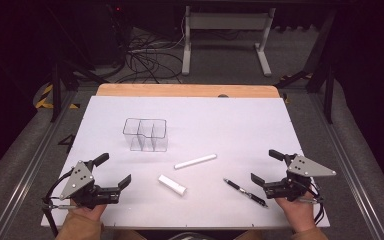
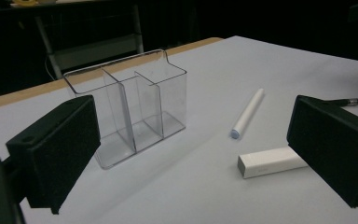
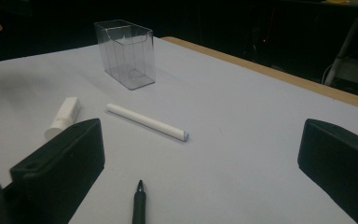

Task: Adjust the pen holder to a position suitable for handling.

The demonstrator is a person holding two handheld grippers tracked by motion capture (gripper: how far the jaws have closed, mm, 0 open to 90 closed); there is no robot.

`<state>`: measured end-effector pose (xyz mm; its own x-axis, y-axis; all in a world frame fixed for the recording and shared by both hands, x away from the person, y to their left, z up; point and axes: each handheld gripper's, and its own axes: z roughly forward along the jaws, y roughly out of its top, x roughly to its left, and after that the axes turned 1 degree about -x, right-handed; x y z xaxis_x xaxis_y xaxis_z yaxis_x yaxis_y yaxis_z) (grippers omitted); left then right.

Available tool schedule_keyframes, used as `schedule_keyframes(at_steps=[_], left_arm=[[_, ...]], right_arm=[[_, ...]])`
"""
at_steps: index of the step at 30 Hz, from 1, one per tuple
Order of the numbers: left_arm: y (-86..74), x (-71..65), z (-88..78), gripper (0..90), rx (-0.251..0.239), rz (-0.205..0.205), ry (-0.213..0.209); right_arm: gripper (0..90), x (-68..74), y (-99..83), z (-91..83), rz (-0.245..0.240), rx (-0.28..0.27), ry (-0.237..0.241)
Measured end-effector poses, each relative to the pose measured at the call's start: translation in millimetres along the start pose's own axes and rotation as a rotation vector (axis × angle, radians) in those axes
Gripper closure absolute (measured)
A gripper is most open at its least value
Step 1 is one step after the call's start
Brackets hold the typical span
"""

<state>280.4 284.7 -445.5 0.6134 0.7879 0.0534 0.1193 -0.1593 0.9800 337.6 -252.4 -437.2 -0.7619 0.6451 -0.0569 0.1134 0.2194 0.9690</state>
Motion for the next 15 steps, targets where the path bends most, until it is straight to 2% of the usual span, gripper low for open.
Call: schedule_keyframes(at_steps=[3,6,7,8,9,10,12,15], left_arm=[[-0.2,0.1,-0.1,3.4,0.002,-0.002,0.0],[-0.2,0.2,-0.2,3.4,0.001,-0.005,-0.002],[-0.1,0.4,-0.2,3.5,0.0,-0.008,-0.004],[-0.2,0.4,-0.2,3.5,-0.001,-0.01,-0.002],[-0.4,0.6,0.1,3.6,-0.002,-0.009,-0.001],[-0.6,0.4,0.5,3.6,-0.003,-0.014,-0.001],[-0.6,0.4,0.4,3.6,-0.001,-0.014,0.0],[-0.2,0.4,-0.3,3.6,0.002,-0.007,0.002]], right_arm=[[0.2,0.0,0.2,1.3,0.002,0.006,-0.003],[0.0,0.1,0.8,3.3,0.02,0.029,-0.033],[0.0,-0.1,1.4,4.3,0.046,0.037,-0.064],[0.0,-0.1,1.4,4.3,0.046,0.037,-0.064],[0.1,0.4,2.5,6.0,0.074,0.036,-0.097],[0.1,0.4,2.5,6.0,0.074,0.036,-0.097],[0.6,1.2,4.9,9.4,0.08,0.049,-0.126],[1.4,2.1,6.1,10.4,0.078,0.062,-0.126]])
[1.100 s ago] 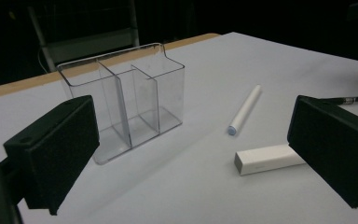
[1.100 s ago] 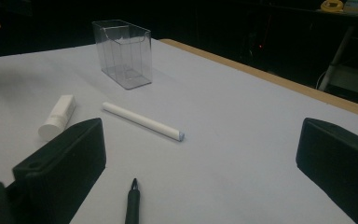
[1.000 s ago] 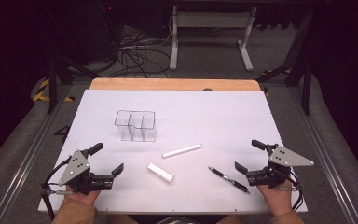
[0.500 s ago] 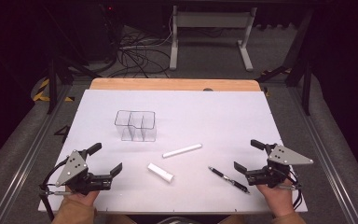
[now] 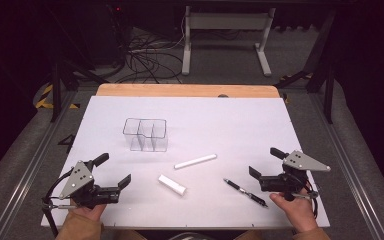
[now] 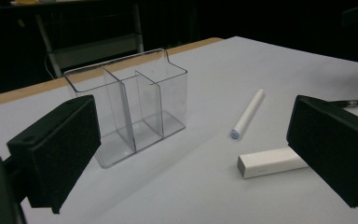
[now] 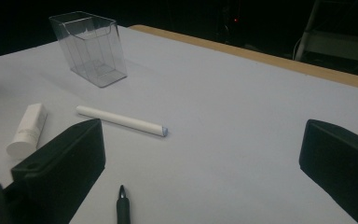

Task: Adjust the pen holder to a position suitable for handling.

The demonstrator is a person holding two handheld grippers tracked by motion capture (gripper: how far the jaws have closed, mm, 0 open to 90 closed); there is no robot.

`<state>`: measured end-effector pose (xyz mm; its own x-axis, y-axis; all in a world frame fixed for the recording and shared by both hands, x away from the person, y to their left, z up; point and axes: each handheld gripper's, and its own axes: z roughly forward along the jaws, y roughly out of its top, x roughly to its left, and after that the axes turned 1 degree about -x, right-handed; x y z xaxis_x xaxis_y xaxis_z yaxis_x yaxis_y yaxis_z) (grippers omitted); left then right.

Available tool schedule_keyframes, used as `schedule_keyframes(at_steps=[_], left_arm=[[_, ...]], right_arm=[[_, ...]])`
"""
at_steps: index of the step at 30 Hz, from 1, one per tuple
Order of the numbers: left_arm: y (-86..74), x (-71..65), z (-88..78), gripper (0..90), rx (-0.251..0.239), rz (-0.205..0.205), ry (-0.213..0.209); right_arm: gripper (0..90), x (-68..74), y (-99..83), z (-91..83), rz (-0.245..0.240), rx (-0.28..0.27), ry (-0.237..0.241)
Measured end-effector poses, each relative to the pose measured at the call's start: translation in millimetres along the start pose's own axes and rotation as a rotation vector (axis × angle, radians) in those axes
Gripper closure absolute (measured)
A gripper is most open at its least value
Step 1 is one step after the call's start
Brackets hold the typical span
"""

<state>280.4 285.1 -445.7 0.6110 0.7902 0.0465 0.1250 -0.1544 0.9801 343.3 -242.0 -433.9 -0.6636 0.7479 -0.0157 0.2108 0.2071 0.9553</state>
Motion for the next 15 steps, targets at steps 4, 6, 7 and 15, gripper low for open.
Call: schedule_keyframes(at_steps=[4,6,7,15], left_arm=[[0.0,-0.9,0.5,3.7,0.0,-0.001,0.003],[-0.3,-1.1,1.0,3.6,0.002,0.0,0.0],[-0.4,-1.1,1.1,3.7,0.0,-0.001,0.001],[-0.7,-0.9,1.2,3.7,0.004,-0.002,0.004]], right_arm=[[8.2,1.9,3.7,-1.7,-0.033,0.018,0.013],[8.7,3.2,6.3,-0.7,-0.04,0.036,0.013],[8.7,3.1,7.4,0.2,-0.045,0.041,0.017],[11.4,7.2,19.5,10.7,-0.065,0.055,0.035]])
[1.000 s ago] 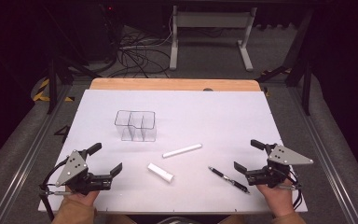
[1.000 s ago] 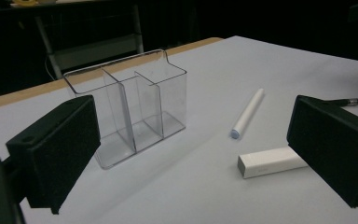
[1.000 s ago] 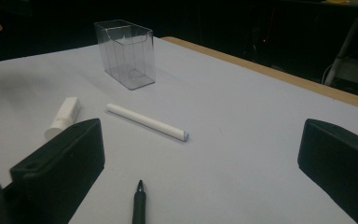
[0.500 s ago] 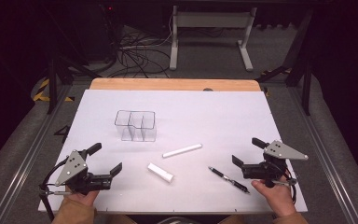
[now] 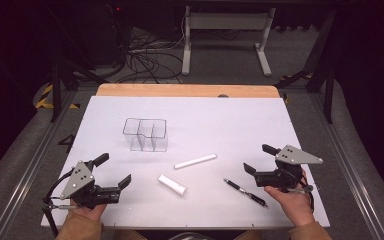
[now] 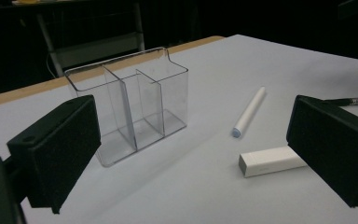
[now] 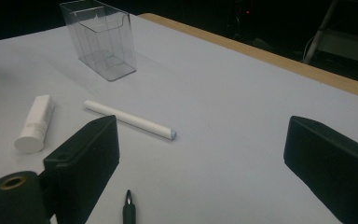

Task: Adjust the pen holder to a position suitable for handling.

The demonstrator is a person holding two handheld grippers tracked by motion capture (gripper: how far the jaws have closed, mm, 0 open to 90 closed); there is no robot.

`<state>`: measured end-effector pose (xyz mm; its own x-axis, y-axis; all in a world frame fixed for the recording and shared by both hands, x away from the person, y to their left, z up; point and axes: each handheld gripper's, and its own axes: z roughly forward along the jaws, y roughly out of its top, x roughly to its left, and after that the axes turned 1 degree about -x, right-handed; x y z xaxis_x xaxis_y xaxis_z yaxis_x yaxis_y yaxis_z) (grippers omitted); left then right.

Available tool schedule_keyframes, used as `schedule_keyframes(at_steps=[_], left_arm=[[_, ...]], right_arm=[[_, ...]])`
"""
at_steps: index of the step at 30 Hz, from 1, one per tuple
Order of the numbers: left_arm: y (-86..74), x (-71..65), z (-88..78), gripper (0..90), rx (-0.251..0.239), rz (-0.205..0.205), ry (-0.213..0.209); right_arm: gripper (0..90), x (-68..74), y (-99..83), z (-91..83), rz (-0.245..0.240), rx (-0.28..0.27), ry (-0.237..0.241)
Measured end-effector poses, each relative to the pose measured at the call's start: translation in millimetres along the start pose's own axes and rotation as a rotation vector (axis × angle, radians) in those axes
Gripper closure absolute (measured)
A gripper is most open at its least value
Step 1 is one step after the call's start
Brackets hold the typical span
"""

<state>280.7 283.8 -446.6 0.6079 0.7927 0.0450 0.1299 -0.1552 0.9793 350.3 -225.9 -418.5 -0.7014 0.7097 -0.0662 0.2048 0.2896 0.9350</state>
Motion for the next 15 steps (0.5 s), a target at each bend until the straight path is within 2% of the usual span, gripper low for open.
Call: schedule_keyframes(at_steps=[2,3,15], left_arm=[[0.0,0.2,0.0,3.7,0.001,0.003,-0.001],[0.0,0.1,0.1,3.7,-0.001,0.002,-0.001],[0.0,0.5,-0.6,3.7,-0.001,0.003,-0.003]], right_arm=[[13.1,0.7,2.0,1.1,-0.004,0.002,0.002],[13.5,1.5,6.2,4.8,-0.001,0.017,0.024],[15.5,6.1,18.0,18.0,-0.045,0.064,0.052]])
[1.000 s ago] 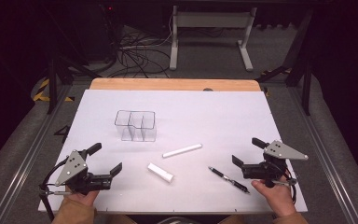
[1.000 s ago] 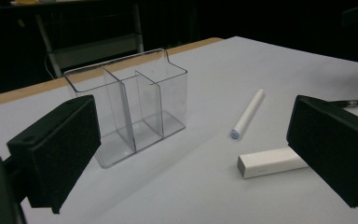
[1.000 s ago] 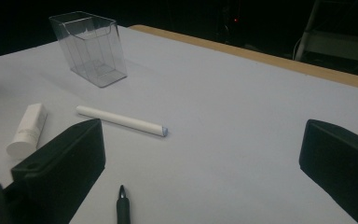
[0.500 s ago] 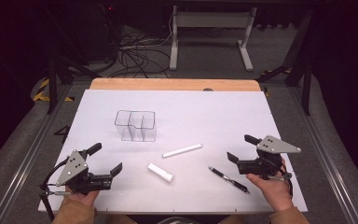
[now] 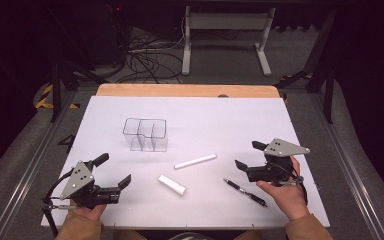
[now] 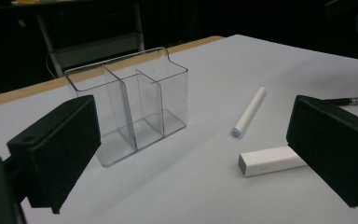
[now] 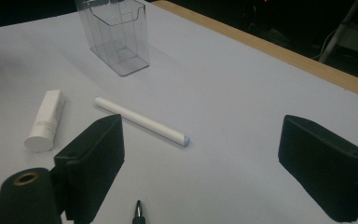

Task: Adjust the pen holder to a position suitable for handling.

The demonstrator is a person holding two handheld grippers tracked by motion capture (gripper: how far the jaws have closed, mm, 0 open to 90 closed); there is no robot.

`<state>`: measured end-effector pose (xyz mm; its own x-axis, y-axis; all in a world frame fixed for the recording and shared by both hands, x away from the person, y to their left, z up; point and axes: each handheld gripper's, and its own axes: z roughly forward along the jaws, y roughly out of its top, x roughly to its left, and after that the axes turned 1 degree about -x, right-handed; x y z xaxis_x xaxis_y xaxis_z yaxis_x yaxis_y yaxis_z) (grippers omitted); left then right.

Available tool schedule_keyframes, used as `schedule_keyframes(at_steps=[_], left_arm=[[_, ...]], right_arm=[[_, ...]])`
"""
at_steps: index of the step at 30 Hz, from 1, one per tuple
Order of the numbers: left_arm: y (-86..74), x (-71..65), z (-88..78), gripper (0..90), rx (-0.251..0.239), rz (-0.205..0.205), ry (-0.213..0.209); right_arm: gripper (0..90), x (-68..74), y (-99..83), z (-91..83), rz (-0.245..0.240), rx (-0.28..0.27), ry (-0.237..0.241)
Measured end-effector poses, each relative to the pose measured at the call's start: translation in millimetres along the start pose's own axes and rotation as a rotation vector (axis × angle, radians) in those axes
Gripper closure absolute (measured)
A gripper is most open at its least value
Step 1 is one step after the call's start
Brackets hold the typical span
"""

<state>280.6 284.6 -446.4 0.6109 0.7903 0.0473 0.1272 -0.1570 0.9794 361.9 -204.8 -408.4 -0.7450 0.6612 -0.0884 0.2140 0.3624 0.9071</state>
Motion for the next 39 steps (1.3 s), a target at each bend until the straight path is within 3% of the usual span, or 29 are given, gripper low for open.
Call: schedule_keyframes(at_steps=[8,10,14,22,26,29,30,31,39], left_arm=[[0.0,-0.4,0.1,3.7,0.003,-0.002,0.001],[-0.1,-0.2,0.1,4.0,0.004,-0.003,0.002],[-0.2,0.4,-0.1,4.1,0.001,-0.003,0.001],[-0.2,0.2,0.2,4.2,0.002,-0.003,0.002],[-0.2,0.1,0.1,4.2,0.003,-0.003,0.003],[-0.3,0.4,0.1,4.2,0.004,-0.003,0.003],[-0.3,0.5,0.1,4.2,0.004,-0.003,0.003],[-0.4,0.5,0.1,4.2,0.005,-0.003,0.003],[-0.5,0.4,0.4,4.2,0.004,-0.005,0.006]], right_arm=[[17.1,1.5,4.4,2.9,-0.027,0.035,0.007],[23.1,2.6,6.4,3.3,-0.045,0.087,-0.001],[27.1,1.7,8.0,5.2,-0.021,0.169,0.018],[33.5,4.0,10.4,7.3,-0.026,0.21,0.039],[34.2,7.3,14.3,11.7,-0.066,0.281,0.047],[34.2,7.5,15.3,14.3,-0.062,0.333,0.064],[35.7,8.0,15.2,16.4,-0.072,0.386,0.066],[35.7,8.0,15.2,16.4,-0.072,0.386,0.066],[39.9,11.4,10.1,26.0,-0.094,0.546,0.1]])
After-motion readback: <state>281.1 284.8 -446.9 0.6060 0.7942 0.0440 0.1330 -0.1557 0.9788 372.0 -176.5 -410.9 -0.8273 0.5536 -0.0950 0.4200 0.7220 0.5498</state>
